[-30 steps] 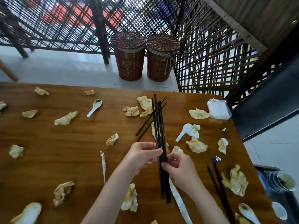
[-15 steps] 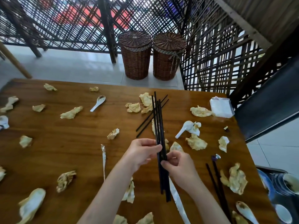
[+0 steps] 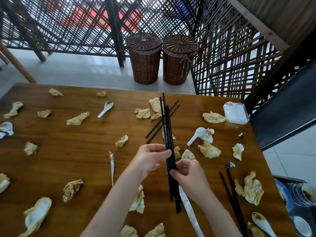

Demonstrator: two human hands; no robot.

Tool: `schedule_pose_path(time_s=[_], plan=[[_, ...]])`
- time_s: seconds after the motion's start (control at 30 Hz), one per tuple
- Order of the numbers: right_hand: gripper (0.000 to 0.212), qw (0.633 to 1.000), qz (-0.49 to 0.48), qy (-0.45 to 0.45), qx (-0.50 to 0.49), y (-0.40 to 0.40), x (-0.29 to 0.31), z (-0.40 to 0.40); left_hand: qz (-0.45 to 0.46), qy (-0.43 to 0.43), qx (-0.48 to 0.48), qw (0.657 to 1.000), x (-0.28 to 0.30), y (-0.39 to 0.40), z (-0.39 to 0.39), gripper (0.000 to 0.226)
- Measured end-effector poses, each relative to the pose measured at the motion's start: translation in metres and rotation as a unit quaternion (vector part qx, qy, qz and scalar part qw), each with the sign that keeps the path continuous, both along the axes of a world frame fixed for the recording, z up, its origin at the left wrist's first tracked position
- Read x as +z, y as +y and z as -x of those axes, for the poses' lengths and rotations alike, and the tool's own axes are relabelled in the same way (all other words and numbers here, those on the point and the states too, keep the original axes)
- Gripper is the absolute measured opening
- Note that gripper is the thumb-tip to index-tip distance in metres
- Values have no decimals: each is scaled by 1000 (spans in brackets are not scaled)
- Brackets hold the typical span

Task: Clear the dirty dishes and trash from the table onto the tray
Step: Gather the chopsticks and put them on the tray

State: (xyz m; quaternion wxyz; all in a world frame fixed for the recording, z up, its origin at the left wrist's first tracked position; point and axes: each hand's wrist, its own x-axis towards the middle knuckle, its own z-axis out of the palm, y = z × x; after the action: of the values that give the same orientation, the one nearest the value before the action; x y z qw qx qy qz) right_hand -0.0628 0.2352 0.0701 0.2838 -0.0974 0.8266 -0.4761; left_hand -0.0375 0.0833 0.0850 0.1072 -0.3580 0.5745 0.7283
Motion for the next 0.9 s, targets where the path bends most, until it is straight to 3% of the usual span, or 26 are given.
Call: schedule_pose_path(time_s=[0.9], plan=[[6, 999, 15, -23, -16, 4, -4, 3, -17, -16, -15, 1000, -8, -4, -1, 31]])
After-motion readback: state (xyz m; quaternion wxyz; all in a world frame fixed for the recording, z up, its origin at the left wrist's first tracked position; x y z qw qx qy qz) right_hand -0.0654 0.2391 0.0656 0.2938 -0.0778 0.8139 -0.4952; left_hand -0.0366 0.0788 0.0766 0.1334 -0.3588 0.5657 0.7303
